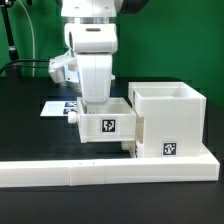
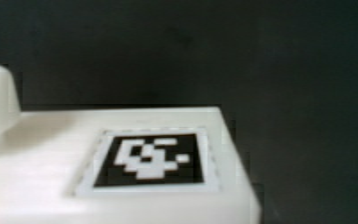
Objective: Assemble drawer
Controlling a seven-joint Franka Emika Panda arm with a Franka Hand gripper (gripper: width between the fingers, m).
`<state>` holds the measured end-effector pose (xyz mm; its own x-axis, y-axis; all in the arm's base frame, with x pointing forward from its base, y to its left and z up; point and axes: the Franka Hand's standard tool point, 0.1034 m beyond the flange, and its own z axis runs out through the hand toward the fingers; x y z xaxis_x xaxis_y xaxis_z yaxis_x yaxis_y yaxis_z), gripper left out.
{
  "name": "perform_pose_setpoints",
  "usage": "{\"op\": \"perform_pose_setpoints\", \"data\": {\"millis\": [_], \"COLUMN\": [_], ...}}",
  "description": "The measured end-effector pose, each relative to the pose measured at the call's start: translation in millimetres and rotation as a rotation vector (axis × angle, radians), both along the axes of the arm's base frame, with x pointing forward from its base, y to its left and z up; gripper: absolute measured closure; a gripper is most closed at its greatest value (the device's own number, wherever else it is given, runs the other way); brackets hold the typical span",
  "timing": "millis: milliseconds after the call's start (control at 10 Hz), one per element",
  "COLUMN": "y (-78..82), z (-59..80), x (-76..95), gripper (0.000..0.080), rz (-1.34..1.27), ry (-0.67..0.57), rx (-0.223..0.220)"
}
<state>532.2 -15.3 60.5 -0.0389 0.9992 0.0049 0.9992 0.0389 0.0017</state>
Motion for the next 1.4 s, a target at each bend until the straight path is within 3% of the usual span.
{"op": "perform_pose_setpoints", "data": {"millis": [300,1400], "y": [4.8,7.8], "z": [4.5,1.0], "x": [5.1,6.3], "gripper": [0.0757,0.0757], "rz": [-0.047,-0.066], "ry": [0.009,0.02], "rx": [-0.002,-0.001]}}
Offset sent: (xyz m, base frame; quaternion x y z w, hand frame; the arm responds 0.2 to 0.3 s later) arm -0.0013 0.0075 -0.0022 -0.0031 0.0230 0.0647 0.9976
